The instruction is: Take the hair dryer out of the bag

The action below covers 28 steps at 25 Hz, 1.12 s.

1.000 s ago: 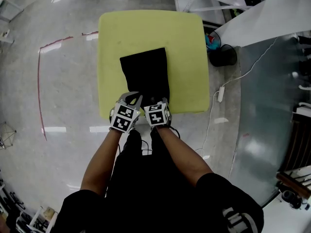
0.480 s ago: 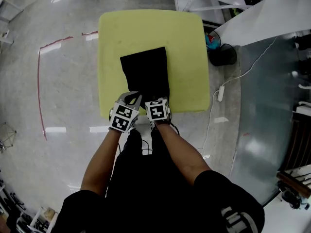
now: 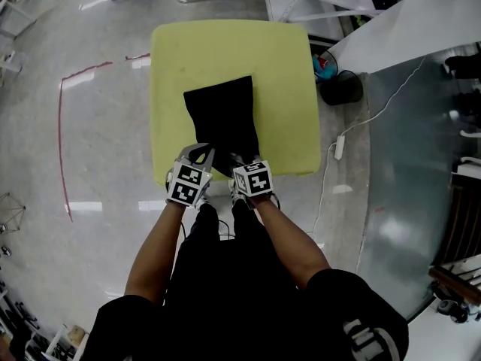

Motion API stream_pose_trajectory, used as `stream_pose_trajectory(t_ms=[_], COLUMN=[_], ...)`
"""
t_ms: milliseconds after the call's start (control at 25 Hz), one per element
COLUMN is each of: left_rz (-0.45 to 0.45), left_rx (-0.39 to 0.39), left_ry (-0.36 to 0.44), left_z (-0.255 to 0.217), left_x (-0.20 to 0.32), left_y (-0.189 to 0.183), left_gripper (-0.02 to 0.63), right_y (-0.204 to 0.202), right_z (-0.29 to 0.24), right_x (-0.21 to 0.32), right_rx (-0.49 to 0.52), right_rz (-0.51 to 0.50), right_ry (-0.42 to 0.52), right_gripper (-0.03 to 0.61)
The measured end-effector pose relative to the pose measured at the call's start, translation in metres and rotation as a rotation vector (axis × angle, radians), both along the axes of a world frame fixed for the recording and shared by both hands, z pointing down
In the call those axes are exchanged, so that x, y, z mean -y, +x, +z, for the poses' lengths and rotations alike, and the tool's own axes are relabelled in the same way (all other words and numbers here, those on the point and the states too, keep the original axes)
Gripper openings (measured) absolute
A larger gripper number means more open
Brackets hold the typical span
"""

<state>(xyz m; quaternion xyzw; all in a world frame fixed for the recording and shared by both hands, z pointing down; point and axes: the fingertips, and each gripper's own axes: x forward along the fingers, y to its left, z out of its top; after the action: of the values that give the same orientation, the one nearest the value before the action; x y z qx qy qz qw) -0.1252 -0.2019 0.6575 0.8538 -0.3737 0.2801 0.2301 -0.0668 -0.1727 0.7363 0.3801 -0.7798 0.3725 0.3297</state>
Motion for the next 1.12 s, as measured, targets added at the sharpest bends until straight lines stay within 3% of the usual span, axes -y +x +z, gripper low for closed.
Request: stream_pose_trajectory(t_ms=[560, 760, 1120], left_rz=[-0.049, -0.06, -0.126], left_rx=[0.052, 0.061, 0.049], left_ry=[0.057, 0.06, 0.042], left_z=[-0.013, -0.015, -0.011], left_x=[0.008, 0.011, 0.018], left_y=[-0.015, -0.02, -0.032], left_gripper=[0.02, 0.02, 0.02], right_y=[0.014, 0.013, 0.024], right_z=[-0.024, -0.033, -0.05], right_x=[-0.039, -0.051, -0.07], right_rx=[0.077, 0.145, 0.321], right_rz=[-0.16, -0.232, -0.262], right_ry=[-0.064, -0.07, -0.087], right_gripper=[0.181, 0.181, 0.181])
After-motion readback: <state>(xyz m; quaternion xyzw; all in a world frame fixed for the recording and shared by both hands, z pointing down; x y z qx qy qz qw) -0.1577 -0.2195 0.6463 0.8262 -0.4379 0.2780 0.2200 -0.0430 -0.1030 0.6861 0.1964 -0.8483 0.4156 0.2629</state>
